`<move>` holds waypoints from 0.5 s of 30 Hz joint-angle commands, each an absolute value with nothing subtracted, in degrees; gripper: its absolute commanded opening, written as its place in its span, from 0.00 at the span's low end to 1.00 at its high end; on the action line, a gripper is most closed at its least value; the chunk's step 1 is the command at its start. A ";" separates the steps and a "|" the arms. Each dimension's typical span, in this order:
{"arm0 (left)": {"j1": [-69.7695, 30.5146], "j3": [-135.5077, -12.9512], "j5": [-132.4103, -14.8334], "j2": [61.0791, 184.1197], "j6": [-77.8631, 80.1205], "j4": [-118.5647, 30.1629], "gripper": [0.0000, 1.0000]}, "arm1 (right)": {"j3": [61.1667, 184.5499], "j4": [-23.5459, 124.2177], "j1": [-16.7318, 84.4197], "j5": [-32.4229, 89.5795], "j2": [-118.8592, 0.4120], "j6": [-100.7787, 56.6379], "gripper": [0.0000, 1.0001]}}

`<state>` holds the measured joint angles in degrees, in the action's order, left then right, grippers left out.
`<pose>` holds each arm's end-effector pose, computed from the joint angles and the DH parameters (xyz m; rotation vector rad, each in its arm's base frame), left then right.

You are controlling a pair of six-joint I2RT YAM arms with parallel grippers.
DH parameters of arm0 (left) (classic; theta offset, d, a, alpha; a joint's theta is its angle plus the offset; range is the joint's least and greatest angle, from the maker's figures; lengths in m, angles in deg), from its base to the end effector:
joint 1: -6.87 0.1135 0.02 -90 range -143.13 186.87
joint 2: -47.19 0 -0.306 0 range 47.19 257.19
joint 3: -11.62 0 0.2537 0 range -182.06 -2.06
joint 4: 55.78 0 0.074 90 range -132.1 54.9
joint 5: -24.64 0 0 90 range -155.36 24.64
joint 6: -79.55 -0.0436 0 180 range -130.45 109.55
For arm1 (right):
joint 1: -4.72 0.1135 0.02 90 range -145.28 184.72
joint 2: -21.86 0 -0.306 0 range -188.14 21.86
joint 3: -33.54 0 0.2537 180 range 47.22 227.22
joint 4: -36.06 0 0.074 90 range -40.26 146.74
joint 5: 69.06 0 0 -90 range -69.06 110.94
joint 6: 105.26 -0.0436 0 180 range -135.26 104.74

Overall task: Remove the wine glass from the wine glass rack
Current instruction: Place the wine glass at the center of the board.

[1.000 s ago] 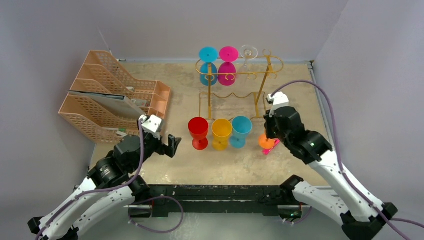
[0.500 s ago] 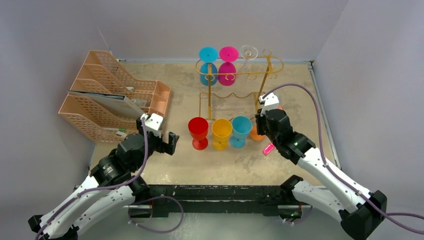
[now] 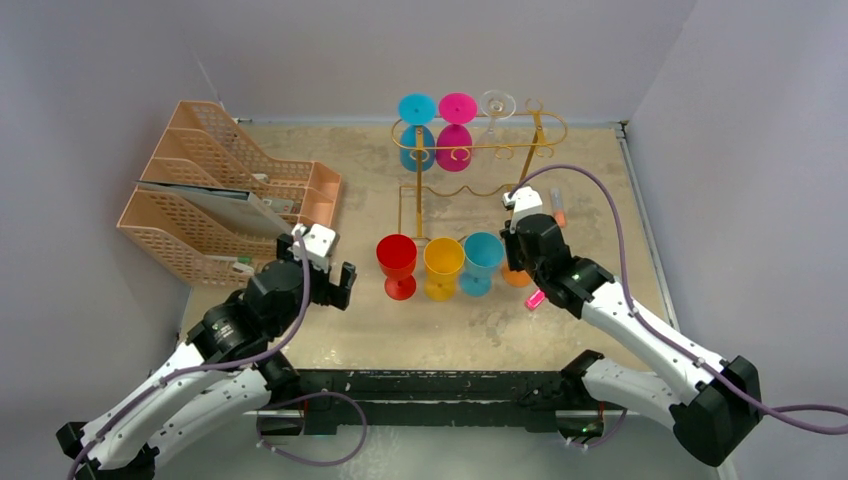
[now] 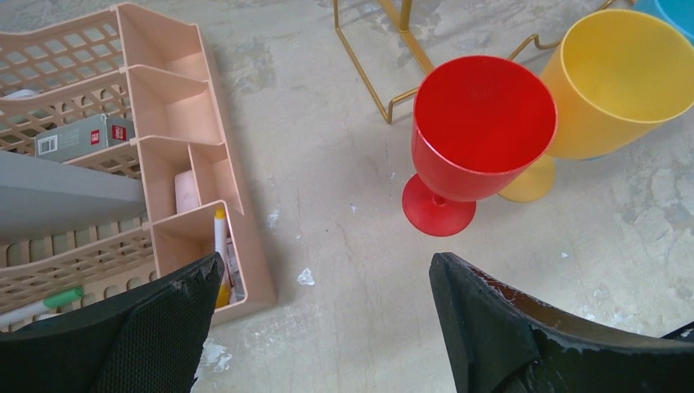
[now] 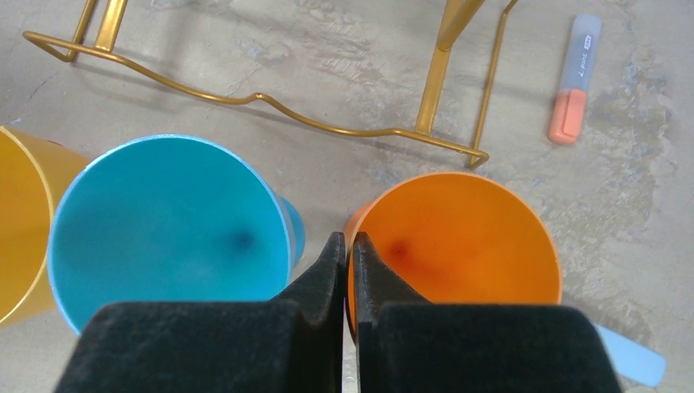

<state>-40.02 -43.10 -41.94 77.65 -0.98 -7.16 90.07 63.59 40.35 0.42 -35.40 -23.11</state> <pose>0.0751 -0.0549 0.3258 0.3785 1.9297 -0.2375 0.1790 0.1095 0.3133 -0.2728 2.0135 0.1076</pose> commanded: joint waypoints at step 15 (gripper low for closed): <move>-39.83 -44.14 -41.32 74.36 -2.61 -8.62 0.95 | 95.43 68.76 40.50 1.83 -35.80 -24.45 0.00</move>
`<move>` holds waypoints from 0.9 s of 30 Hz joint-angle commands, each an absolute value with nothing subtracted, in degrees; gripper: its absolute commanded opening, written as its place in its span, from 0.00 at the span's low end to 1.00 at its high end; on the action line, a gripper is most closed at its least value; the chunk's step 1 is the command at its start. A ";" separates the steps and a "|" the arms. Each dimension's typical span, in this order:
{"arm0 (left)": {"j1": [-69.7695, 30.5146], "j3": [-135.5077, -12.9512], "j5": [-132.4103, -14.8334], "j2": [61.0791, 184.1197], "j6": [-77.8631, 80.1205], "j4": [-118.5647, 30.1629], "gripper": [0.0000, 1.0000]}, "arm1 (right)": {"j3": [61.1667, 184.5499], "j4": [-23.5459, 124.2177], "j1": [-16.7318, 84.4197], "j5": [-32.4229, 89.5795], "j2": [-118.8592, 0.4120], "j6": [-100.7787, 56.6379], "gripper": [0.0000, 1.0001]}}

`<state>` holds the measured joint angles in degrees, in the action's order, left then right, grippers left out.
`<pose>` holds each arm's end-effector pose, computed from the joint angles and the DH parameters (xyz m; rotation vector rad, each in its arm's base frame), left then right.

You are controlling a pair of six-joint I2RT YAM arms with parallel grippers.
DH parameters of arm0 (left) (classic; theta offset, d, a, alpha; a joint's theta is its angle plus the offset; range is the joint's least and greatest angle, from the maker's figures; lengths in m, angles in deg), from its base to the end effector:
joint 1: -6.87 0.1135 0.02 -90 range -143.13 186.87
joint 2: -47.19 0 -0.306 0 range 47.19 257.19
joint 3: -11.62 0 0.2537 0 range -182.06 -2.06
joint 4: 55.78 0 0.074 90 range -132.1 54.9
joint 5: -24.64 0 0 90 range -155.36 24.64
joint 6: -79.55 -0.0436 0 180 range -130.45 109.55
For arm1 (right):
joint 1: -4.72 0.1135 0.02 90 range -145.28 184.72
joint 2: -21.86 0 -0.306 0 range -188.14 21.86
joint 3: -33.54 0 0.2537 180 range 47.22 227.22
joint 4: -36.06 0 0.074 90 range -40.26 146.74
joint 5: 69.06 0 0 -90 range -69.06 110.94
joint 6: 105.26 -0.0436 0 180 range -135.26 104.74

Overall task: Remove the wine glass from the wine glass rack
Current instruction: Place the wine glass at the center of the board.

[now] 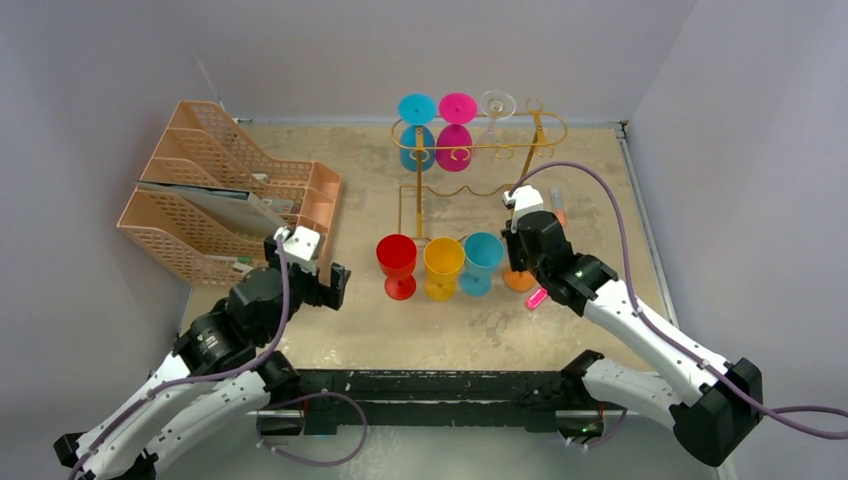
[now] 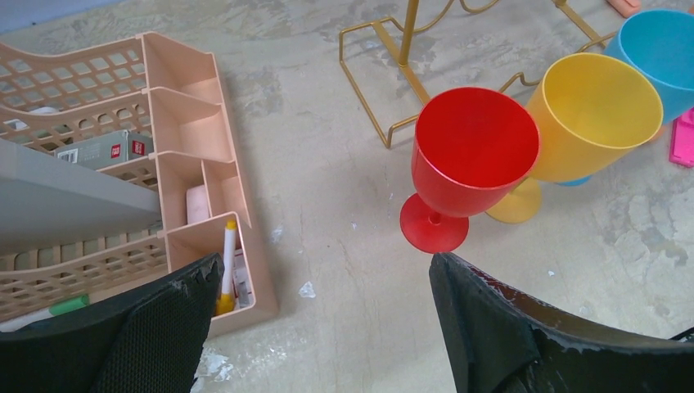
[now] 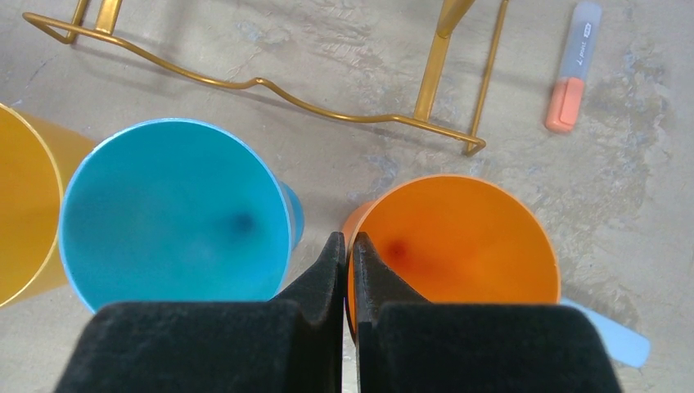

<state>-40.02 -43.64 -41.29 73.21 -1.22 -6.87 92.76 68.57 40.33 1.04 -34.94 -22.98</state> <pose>0.0633 -0.0415 0.3334 0.3379 1.8616 -0.2680 0.1756 0.1075 0.3226 -0.2933 2.0423 0.1021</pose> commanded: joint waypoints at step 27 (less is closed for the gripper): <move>-39.80 -44.99 -42.15 78.35 -3.51 -7.87 0.95 | 93.96 66.18 40.50 1.94 -36.57 -27.79 0.07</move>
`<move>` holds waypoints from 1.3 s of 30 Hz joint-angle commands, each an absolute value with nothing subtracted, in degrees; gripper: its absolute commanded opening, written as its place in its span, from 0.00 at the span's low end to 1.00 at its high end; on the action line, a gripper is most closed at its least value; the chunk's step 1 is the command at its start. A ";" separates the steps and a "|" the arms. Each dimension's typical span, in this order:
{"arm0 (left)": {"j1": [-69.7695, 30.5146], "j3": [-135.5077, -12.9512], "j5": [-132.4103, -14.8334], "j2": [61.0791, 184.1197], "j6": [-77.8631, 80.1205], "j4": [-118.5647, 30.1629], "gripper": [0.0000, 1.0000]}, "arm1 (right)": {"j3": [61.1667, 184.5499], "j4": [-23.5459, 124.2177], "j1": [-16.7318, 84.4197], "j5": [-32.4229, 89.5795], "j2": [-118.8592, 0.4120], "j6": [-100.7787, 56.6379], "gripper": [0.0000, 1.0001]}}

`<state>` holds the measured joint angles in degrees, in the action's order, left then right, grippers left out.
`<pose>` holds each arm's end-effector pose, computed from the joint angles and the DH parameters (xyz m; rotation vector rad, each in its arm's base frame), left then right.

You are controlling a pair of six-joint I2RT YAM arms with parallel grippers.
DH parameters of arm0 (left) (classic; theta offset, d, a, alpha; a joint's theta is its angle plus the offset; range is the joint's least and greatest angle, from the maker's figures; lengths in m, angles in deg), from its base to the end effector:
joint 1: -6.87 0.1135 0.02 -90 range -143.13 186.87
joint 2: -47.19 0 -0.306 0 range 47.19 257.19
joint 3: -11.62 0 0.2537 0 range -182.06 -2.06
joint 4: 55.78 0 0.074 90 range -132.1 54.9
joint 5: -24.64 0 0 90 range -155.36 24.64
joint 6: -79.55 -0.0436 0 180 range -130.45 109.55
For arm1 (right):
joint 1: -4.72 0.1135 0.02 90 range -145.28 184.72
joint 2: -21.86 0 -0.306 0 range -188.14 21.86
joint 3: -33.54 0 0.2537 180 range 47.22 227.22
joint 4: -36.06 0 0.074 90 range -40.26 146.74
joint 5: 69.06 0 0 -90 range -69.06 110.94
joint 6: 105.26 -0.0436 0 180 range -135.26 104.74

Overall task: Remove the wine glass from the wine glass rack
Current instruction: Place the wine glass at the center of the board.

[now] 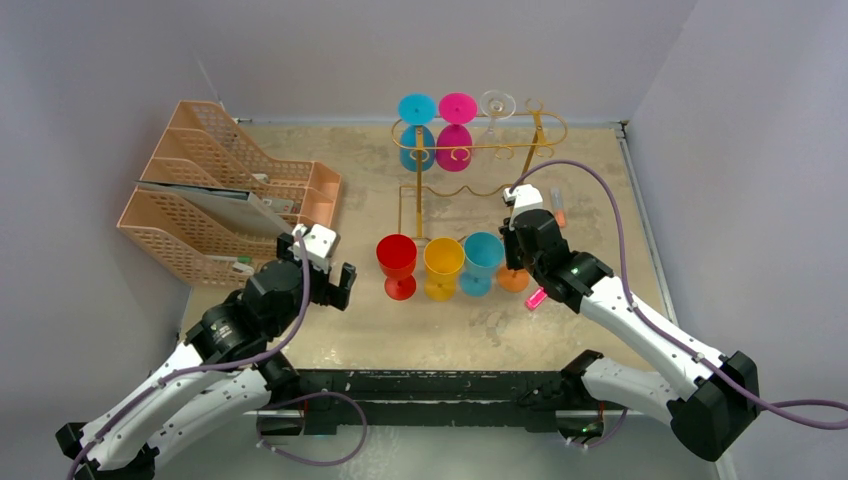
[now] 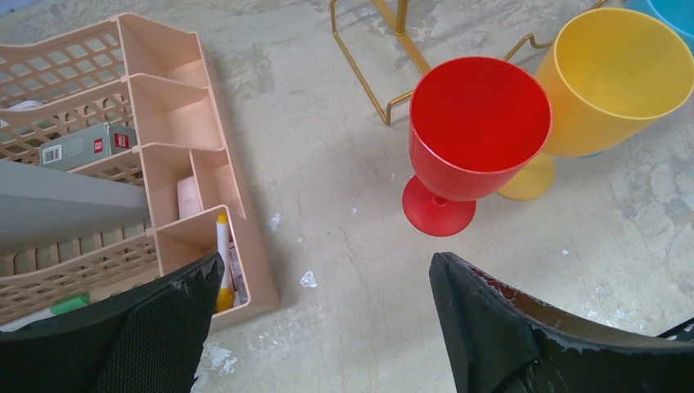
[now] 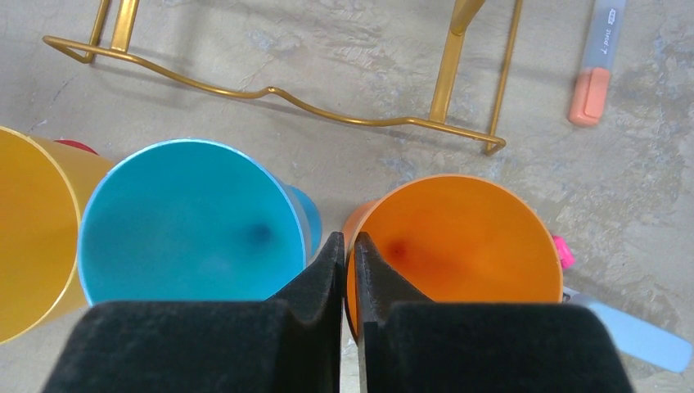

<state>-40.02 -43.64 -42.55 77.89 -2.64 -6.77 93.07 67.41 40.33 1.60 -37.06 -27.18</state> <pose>0.0749 -0.0553 0.3279 0.4141 1.9252 -0.2277 0.1829 0.1133 0.3194 -0.2283 2.0650 0.1515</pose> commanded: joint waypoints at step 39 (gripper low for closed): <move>-39.80 -45.39 -41.81 79.73 -3.51 -7.56 0.95 | 99.08 70.57 40.49 3.27 -36.33 -28.23 0.19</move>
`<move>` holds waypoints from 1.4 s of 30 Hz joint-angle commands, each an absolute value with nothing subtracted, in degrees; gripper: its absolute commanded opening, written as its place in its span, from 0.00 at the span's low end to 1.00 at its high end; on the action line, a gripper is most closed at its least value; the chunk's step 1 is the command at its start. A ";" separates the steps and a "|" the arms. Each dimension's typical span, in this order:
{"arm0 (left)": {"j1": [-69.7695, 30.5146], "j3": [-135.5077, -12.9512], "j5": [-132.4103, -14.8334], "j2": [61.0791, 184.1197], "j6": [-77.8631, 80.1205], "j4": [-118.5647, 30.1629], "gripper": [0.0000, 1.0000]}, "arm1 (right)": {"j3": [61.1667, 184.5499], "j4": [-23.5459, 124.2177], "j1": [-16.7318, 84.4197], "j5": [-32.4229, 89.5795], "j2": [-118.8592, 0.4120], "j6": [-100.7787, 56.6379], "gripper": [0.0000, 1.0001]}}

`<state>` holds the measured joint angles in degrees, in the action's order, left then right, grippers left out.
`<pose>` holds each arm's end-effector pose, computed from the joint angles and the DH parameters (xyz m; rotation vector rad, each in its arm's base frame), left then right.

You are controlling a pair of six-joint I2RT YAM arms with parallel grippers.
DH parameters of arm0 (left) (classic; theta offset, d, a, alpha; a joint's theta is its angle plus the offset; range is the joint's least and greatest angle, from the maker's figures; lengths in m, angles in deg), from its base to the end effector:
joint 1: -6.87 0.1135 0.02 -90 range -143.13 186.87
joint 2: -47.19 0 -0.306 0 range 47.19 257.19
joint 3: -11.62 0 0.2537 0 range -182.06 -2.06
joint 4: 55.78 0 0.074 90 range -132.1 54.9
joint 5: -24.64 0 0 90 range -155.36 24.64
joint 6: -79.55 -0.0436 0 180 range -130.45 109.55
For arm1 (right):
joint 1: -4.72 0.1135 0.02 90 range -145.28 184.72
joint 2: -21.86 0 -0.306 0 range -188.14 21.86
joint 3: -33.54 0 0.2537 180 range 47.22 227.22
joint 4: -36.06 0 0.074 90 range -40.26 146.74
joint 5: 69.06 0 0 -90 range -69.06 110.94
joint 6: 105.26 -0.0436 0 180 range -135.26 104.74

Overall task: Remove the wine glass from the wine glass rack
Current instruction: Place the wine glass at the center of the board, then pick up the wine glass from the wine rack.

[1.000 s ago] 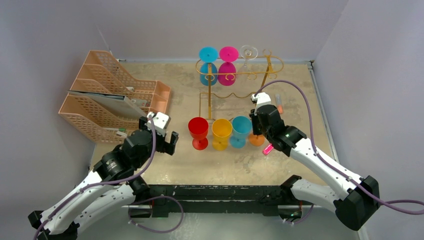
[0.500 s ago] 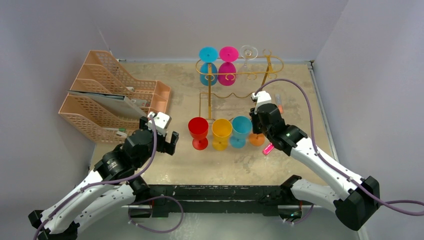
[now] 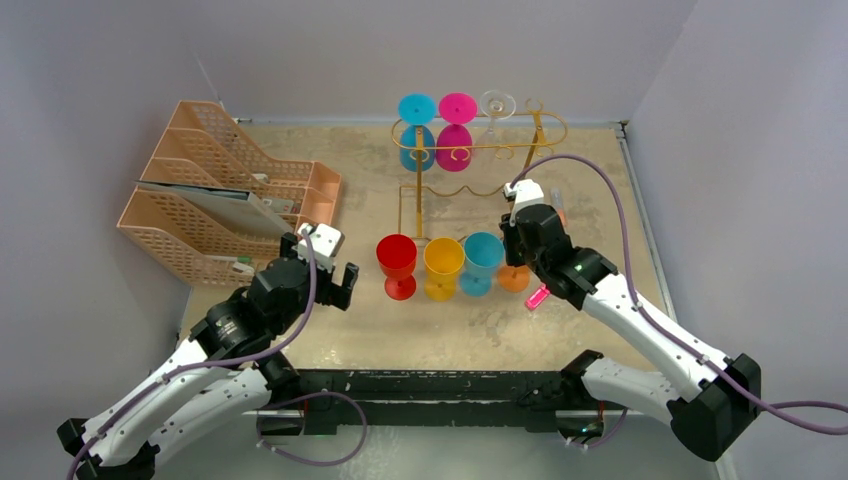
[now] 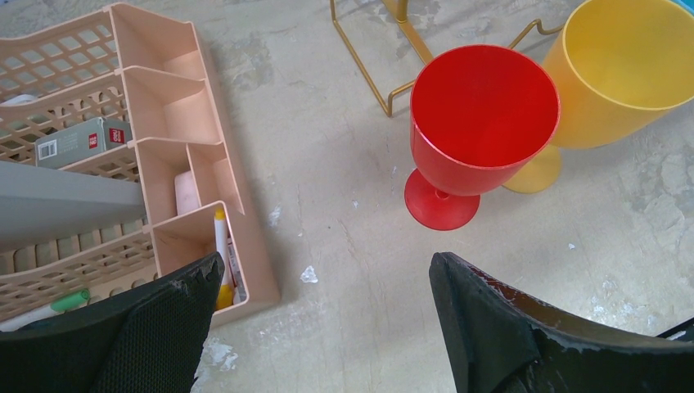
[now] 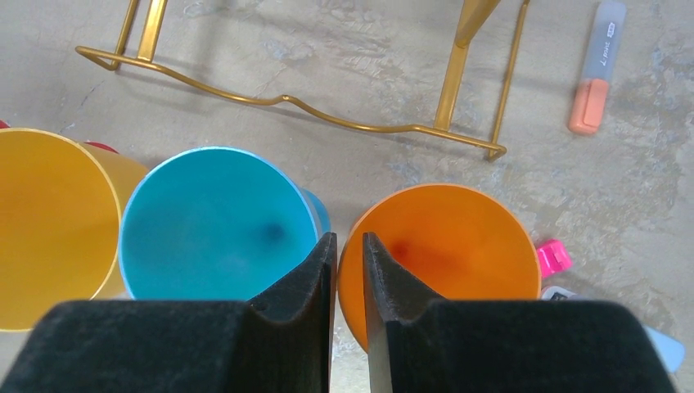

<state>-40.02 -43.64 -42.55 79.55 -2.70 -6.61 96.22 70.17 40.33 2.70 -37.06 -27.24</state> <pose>0.0791 -0.0597 0.3255 0.4296 1.9504 -0.2102 0.1826 0.1140 0.3339 -0.2371 2.0624 0.1745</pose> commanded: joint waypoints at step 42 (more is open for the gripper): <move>-39.80 -45.65 -41.90 79.32 -2.89 -6.81 0.95 | 142.26 88.13 39.85 19.16 -46.55 -30.51 0.43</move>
<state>-40.02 -43.64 -42.55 79.55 -2.66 -6.42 136.19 86.56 40.33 20.23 -42.22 -31.86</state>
